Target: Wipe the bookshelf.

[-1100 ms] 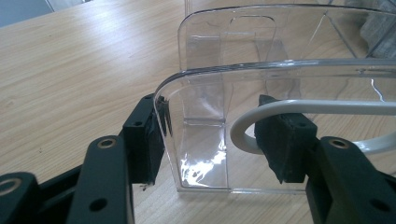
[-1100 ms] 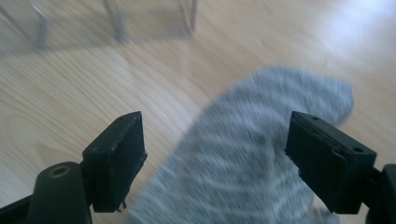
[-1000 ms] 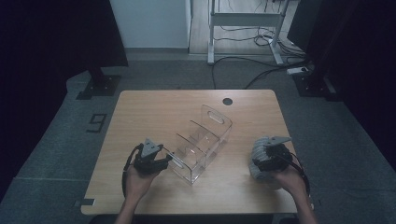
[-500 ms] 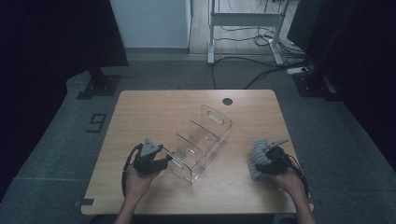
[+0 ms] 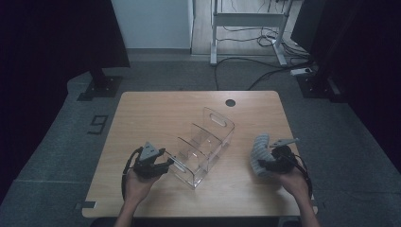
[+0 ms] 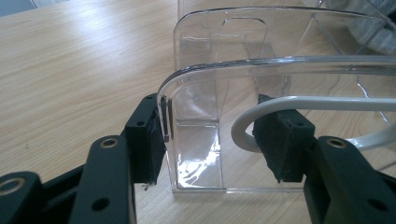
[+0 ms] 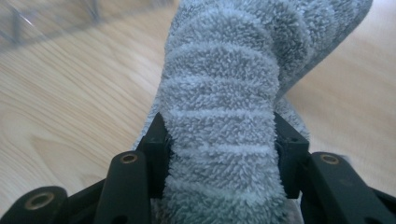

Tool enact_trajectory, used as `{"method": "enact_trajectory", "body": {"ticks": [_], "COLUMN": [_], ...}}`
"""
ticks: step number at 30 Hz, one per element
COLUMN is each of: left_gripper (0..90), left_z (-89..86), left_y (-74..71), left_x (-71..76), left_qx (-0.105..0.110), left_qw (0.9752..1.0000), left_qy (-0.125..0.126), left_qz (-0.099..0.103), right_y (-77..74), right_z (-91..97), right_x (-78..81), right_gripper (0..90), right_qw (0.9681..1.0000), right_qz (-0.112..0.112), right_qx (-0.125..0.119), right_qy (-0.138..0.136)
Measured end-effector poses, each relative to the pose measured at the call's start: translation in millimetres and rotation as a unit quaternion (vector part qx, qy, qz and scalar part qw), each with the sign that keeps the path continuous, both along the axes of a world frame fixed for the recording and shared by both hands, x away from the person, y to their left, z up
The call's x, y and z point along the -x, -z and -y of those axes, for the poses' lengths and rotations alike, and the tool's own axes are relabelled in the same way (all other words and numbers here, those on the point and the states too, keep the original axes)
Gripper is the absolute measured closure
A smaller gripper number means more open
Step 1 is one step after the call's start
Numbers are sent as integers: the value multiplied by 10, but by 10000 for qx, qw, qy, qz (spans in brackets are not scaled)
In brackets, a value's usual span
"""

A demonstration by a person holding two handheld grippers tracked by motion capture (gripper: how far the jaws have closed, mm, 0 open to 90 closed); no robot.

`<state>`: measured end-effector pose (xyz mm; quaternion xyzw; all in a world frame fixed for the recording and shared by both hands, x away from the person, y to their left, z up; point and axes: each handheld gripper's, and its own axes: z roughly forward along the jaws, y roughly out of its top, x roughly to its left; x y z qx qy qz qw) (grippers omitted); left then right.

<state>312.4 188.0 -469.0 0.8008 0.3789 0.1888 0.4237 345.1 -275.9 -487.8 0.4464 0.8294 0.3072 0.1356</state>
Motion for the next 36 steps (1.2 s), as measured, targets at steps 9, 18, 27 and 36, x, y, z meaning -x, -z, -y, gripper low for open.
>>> {"method": "enact_trajectory", "body": {"ticks": [9,18,27,36], "left_gripper": [448,449,449,448], "left_z": [-42,-68,-87,-92], "left_y": [-2,3,12,21], "left_x": [38,55,56,53], "left_qx": [31,65,126,170], "left_qw": [9999,9997,9995,9994], "left_qy": [136,222,280,296], "left_qz": [-38,-29,-40,-71], "right_y": [-263,-267,-173,-222], "right_z": [-296,-566,-659,-817], "right_x": [-90,-312,-468,-441], "right_gripper": [506,501,501,512], "right_qw": [9979,9976,9978,9922], "right_qz": [422,478,505,783], "right_qx": [-281,-219,-80,28], "right_qy": [-392,-441,-412,-968]}}
